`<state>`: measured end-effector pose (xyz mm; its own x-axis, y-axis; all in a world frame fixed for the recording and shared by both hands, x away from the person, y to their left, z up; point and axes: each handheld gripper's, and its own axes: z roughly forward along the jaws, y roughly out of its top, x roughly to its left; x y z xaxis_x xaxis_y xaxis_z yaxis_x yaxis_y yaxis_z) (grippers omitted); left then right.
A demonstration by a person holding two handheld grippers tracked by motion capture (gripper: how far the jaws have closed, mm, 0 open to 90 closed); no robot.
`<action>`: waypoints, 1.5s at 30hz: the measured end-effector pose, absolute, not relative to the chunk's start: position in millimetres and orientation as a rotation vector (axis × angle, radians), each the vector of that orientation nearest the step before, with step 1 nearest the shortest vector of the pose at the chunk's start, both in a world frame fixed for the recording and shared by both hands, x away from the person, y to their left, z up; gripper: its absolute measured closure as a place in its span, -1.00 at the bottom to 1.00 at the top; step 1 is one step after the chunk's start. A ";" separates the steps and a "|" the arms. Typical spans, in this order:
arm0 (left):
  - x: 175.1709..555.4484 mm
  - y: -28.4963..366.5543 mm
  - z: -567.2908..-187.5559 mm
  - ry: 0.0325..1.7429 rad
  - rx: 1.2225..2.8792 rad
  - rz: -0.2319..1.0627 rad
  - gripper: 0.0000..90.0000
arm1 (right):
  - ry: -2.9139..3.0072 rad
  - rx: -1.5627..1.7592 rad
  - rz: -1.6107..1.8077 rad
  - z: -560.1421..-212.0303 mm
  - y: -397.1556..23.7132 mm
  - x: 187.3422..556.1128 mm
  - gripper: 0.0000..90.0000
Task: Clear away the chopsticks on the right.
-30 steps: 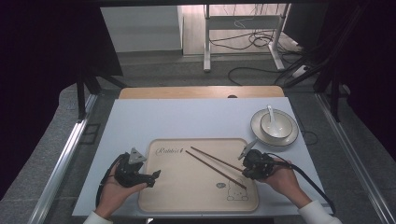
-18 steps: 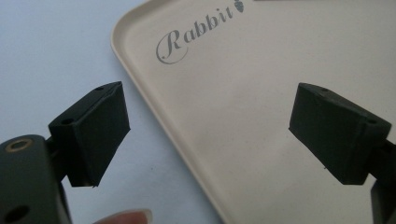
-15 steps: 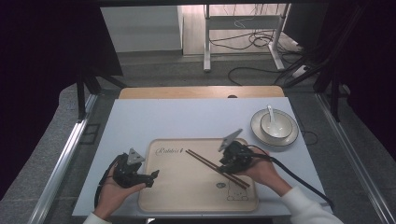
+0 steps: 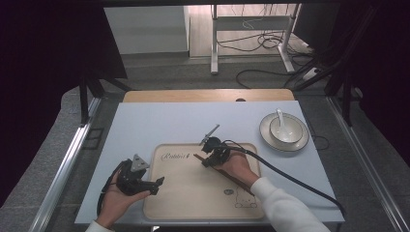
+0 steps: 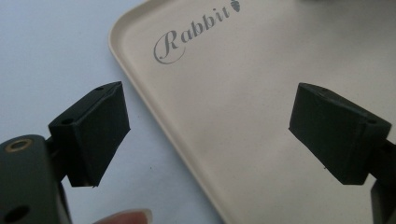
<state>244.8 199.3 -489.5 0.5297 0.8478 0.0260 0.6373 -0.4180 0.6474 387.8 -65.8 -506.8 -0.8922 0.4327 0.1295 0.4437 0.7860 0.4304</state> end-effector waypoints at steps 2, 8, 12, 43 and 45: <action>244.7 200.5 -489.4 1.204 2.188 0.474 -0.73 | -2.991 -0.754 -0.690 -504.5 -70.1 390.2 0.98; 245.4 200.5 -490.4 1.200 2.194 0.475 -0.73 | -3.029 -0.872 -0.631 -500.2 -102.3 396.7 0.98; 245.2 200.1 -490.4 1.198 2.195 0.476 -0.73 | -3.018 -0.939 -0.617 -498.5 -125.2 395.2 0.98; 245.3 198.4 -492.1 1.202 2.202 0.479 -0.73 | -3.021 -0.944 -1.042 -457.3 -217.3 326.9 0.98; 245.0 198.0 -492.0 1.200 2.202 0.480 -0.73 | -2.984 -0.949 -1.124 -452.2 -230.4 311.1 0.98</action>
